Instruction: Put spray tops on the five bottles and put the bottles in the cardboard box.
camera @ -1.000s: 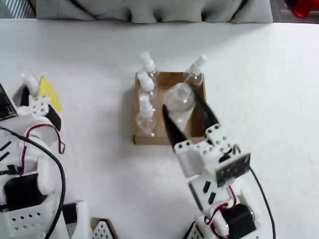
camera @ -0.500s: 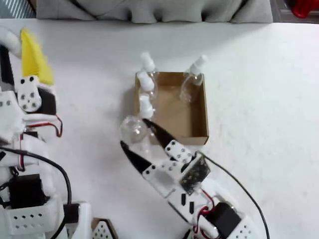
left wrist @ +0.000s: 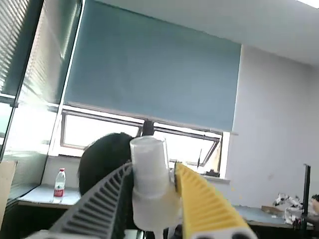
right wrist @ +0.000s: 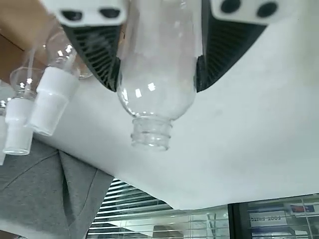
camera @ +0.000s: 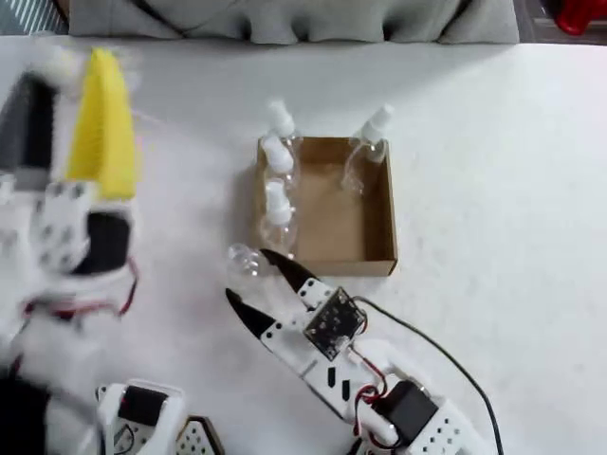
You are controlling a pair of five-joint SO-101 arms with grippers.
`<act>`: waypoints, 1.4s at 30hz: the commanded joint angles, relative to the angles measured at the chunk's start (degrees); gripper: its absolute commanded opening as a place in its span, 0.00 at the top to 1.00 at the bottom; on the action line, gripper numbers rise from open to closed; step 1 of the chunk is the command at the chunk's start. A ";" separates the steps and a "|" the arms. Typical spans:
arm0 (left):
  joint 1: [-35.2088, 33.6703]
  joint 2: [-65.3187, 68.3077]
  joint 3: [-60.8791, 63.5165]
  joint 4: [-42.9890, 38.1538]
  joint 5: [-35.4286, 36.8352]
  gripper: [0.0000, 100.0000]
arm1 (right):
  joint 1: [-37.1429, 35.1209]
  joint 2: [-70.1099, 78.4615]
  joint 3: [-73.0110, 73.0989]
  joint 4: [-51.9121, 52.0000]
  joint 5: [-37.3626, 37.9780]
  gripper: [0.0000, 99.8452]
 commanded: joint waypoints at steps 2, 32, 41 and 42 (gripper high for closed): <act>1.27 3.38 -15.56 4.13 0.62 0.98 | -0.57 -0.66 -0.18 -0.84 -0.09 0.98; 1.27 3.03 -16.62 25.93 11.43 0.98 | -6.99 -0.75 4.75 -7.34 -3.16 0.98; 1.71 -15.78 8.35 11.60 11.52 0.98 | -6.99 -0.75 4.75 -6.99 -3.34 0.98; 1.71 -17.10 9.85 11.43 11.52 0.98 | -6.99 -0.75 4.75 -6.99 -3.34 0.98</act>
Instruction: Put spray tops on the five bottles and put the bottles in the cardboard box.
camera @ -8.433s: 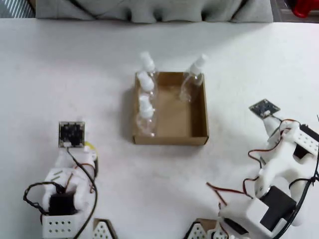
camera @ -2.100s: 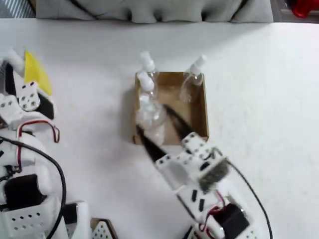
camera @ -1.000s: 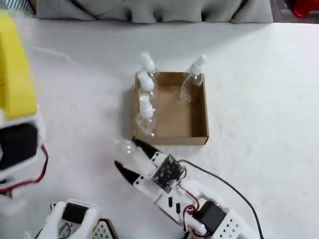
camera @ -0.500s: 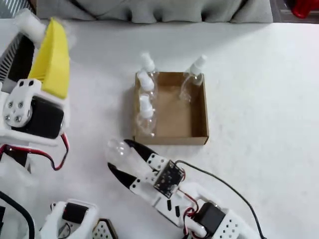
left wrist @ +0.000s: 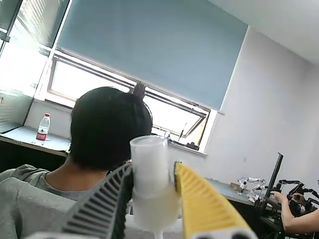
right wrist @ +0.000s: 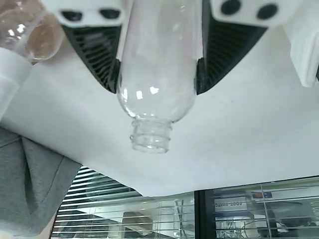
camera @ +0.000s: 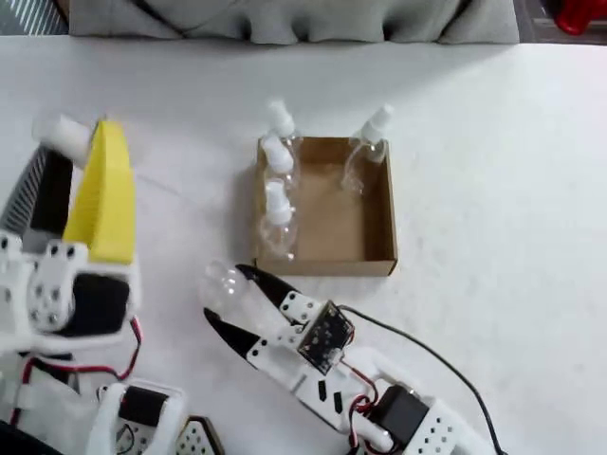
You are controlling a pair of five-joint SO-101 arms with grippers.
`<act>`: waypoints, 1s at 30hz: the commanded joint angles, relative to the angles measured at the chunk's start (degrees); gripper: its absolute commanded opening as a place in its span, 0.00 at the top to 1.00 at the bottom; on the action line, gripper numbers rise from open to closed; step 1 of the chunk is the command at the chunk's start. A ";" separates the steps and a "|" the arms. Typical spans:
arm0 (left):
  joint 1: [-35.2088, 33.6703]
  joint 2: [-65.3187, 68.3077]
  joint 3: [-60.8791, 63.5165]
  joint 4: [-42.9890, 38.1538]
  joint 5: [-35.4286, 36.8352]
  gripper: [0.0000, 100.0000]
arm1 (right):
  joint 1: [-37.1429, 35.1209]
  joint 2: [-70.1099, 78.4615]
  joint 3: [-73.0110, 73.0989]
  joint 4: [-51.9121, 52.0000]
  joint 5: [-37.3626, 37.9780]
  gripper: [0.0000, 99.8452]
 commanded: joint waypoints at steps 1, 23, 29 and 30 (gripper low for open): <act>0.75 -6.73 7.21 -4.04 0.44 0.98 | -0.22 -0.75 0.53 -0.84 -0.62 0.98; 0.48 -24.75 19.43 -0.53 0.35 0.98 | -0.13 -0.66 0.53 0.04 -0.62 0.98; 0.48 -24.75 19.52 -0.62 -4.48 0.98 | -0.13 -0.66 0.53 0.04 -0.62 0.98; 0.48 -24.75 19.60 -0.62 -5.27 0.98 | -0.13 -0.66 0.53 0.04 -0.62 0.98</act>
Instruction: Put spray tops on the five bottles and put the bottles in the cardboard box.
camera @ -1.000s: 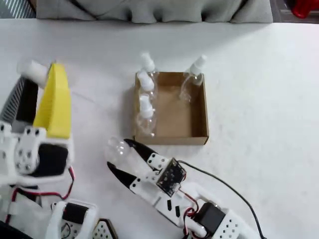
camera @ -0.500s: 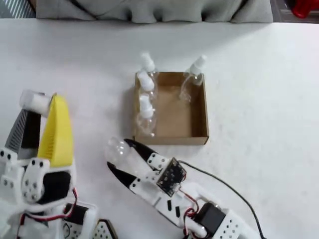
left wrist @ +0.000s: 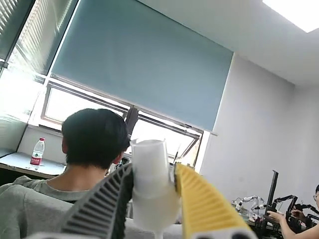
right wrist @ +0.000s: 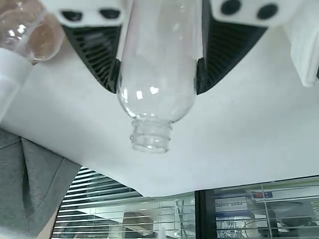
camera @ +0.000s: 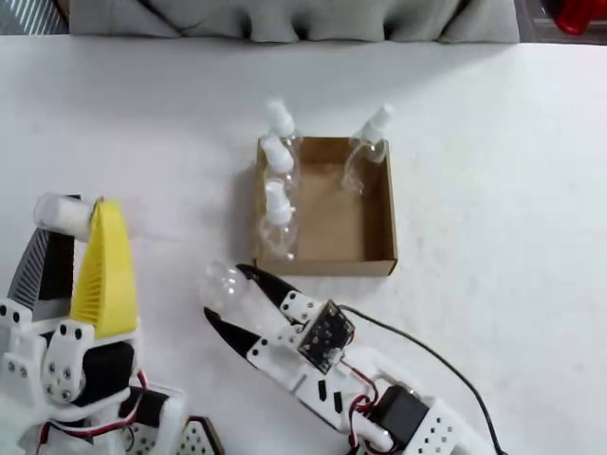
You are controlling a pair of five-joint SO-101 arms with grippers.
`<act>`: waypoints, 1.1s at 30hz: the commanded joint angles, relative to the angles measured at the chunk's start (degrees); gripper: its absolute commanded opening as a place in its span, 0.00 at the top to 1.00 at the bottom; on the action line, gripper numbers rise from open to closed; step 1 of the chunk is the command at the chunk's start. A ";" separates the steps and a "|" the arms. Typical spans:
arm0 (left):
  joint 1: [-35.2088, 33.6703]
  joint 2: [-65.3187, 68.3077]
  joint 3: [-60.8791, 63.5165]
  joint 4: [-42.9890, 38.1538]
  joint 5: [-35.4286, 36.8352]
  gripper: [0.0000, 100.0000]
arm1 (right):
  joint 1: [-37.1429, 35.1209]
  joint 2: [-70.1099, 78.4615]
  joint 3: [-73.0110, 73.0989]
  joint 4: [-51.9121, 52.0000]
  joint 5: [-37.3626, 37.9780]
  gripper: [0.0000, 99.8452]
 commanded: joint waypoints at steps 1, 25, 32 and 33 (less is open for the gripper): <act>0.48 -0.13 0.00 1.14 -4.31 0.98 | -0.22 -0.66 0.53 0.13 -0.44 0.98; 0.66 -0.13 7.47 1.58 -4.22 0.98 | -0.22 -0.66 0.53 0.13 -0.44 0.98; 0.92 -0.13 8.97 1.58 -4.13 0.98 | -0.22 -0.66 0.53 0.13 -0.26 0.98; 0.92 -0.13 8.97 1.58 -3.52 0.98 | -0.22 -0.66 0.53 0.13 -0.26 0.98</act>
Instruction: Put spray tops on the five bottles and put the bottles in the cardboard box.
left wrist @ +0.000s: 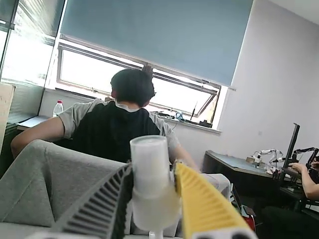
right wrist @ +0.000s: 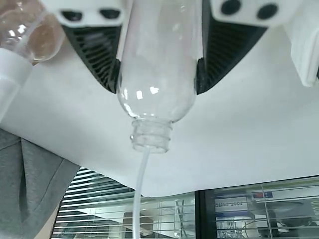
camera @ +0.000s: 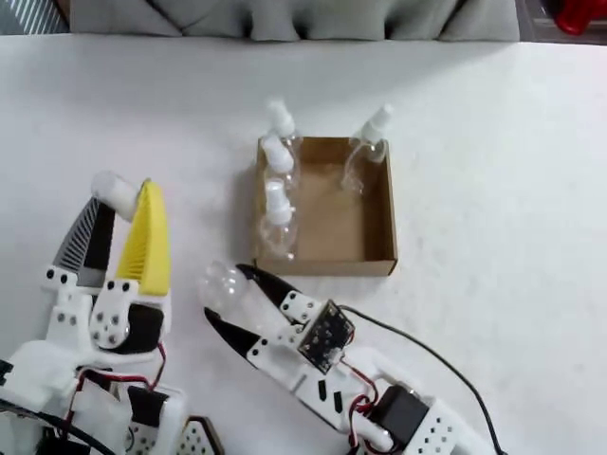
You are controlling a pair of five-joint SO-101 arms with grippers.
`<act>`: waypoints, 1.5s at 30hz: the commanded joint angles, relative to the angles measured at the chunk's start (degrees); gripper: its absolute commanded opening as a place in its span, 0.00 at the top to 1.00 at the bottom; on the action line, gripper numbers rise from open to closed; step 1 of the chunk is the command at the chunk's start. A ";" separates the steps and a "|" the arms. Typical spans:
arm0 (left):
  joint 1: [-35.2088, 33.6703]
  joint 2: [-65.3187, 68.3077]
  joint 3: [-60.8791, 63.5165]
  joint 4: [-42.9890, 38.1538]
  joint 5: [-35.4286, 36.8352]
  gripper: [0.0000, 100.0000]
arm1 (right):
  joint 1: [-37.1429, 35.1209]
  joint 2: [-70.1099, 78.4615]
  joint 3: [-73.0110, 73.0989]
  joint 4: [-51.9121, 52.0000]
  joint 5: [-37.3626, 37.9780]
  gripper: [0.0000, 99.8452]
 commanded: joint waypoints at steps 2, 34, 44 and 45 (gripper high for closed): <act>0.92 -0.13 -0.26 0.35 3.08 0.98 | -0.22 -0.66 0.53 0.13 -0.26 0.98; 1.10 -0.13 -0.26 20.13 6.24 0.98 | -0.22 -0.66 0.53 0.92 -0.09 0.98; 1.10 -0.13 -0.26 23.56 6.15 0.98 | -0.22 -0.66 0.53 0.92 -0.09 0.98; 1.10 -0.13 -0.26 23.91 6.15 0.98 | -0.22 -0.66 0.53 0.92 -0.09 0.98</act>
